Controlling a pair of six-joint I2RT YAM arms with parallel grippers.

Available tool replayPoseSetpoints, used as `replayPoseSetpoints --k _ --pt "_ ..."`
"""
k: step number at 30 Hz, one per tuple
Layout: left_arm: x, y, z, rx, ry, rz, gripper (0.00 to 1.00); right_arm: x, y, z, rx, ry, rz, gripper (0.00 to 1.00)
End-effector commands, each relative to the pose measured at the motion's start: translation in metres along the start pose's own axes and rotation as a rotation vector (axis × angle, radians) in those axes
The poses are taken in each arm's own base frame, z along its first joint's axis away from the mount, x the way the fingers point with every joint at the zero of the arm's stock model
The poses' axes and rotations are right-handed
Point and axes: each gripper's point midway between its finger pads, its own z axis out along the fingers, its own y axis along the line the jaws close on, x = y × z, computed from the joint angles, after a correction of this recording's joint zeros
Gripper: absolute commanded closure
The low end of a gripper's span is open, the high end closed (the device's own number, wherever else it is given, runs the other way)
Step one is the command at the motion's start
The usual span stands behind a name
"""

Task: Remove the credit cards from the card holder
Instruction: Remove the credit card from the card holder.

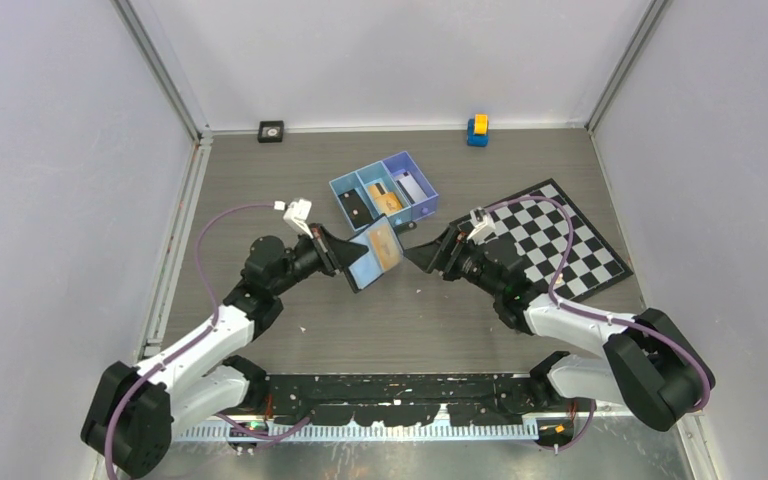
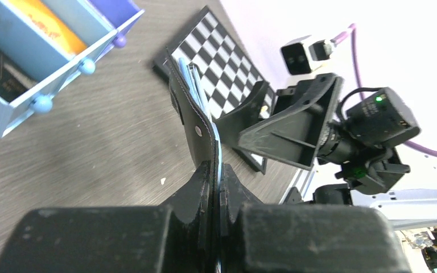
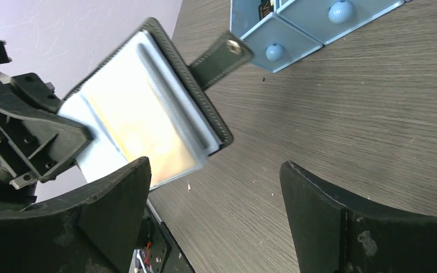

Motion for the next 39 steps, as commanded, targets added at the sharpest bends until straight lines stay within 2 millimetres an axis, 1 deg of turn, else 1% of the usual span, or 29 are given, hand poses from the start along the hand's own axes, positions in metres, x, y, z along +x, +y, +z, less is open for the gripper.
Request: replayPoseSetpoints --k 1,7,10,13,21,26,30,35,39 --pt "-0.023 -0.031 -0.007 0.118 -0.092 0.041 1.00 -0.022 0.025 -0.001 -0.094 -0.076 -0.019 0.11" --pt "-0.027 -0.045 -0.011 0.180 -0.100 0.040 1.00 -0.026 0.034 -0.008 -0.149 -0.093 -0.012 0.11" --pt "-0.027 -0.052 -0.013 0.209 -0.100 0.037 1.00 -0.025 0.038 -0.008 -0.203 -0.086 0.014 0.10" --pt "-0.027 -0.058 -0.014 0.243 -0.097 0.035 1.00 -0.028 0.048 -0.010 -0.281 -0.086 0.042 0.10" --pt "-0.027 -0.076 -0.016 0.335 -0.074 0.033 1.00 -0.026 0.056 -0.007 -0.366 -0.052 0.087 0.09" --pt "-0.023 -0.072 -0.010 0.339 -0.051 0.016 1.00 -0.026 0.071 -0.012 -0.452 -0.035 0.086 0.09" --pt "-0.020 -0.067 -0.004 0.324 -0.034 0.009 1.00 -0.027 0.078 -0.017 -0.490 -0.037 0.081 0.09" --pt "-0.018 -0.055 -0.001 0.261 -0.027 0.015 1.00 -0.028 0.082 -0.021 -0.502 -0.047 0.066 0.20" --pt "-0.016 -0.043 0.000 0.200 -0.027 0.029 1.00 -0.029 0.079 -0.020 -0.483 -0.054 0.048 0.29"
